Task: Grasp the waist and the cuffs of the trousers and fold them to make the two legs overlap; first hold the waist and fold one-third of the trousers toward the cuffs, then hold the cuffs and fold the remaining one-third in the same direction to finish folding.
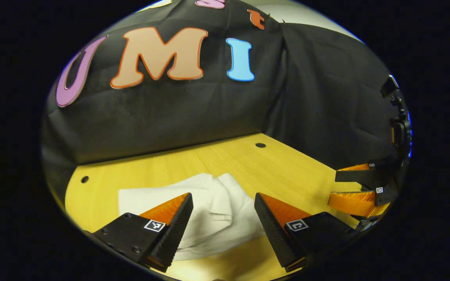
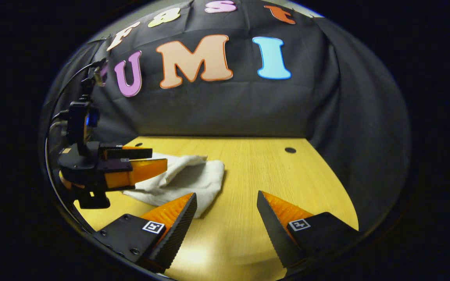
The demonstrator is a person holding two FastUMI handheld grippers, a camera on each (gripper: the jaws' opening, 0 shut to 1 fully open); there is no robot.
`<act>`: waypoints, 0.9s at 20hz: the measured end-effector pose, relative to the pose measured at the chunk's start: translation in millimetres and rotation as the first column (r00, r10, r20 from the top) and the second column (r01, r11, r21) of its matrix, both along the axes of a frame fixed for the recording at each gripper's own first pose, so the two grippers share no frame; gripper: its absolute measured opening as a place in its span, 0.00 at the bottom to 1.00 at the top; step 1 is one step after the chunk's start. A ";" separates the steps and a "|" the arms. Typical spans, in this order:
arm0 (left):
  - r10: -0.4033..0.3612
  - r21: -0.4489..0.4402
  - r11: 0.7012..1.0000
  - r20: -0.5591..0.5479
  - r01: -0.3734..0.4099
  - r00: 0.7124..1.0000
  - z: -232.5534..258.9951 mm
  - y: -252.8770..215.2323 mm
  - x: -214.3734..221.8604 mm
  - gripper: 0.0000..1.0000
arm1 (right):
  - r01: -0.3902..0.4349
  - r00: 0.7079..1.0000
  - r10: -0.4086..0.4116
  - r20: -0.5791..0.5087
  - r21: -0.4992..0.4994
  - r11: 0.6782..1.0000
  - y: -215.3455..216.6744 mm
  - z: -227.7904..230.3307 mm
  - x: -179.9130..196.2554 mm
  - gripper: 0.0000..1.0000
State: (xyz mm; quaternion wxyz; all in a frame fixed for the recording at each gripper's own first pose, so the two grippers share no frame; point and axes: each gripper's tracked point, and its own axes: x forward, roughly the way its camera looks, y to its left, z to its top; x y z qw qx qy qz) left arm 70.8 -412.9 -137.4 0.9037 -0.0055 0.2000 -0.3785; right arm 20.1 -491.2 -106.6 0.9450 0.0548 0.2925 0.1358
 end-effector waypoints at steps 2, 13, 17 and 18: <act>0.076 0.008 0.997 0.068 -0.077 0.995 22.0 36.7 10.6 0.96 | 0.016 0.997 -0.017 0.081 0.013 1.000 15.6 28.9 13.3 0.99; 0.414 -0.064 0.909 0.250 -0.412 0.875 110.8 215.0 48.9 0.97 | 0.060 0.950 -0.089 0.298 0.105 0.993 93.3 135.5 46.0 0.98; 0.480 -0.075 0.874 0.283 -0.480 0.830 121.0 254.0 50.8 0.96 | 0.103 0.927 -0.133 0.352 0.102 0.989 95.8 156.1 51.4 0.98; 0.488 -0.081 0.870 0.281 -0.486 0.826 121.1 259.9 51.0 0.96 | 0.106 0.925 -0.132 0.356 0.091 0.990 97.0 157.9 49.0 0.96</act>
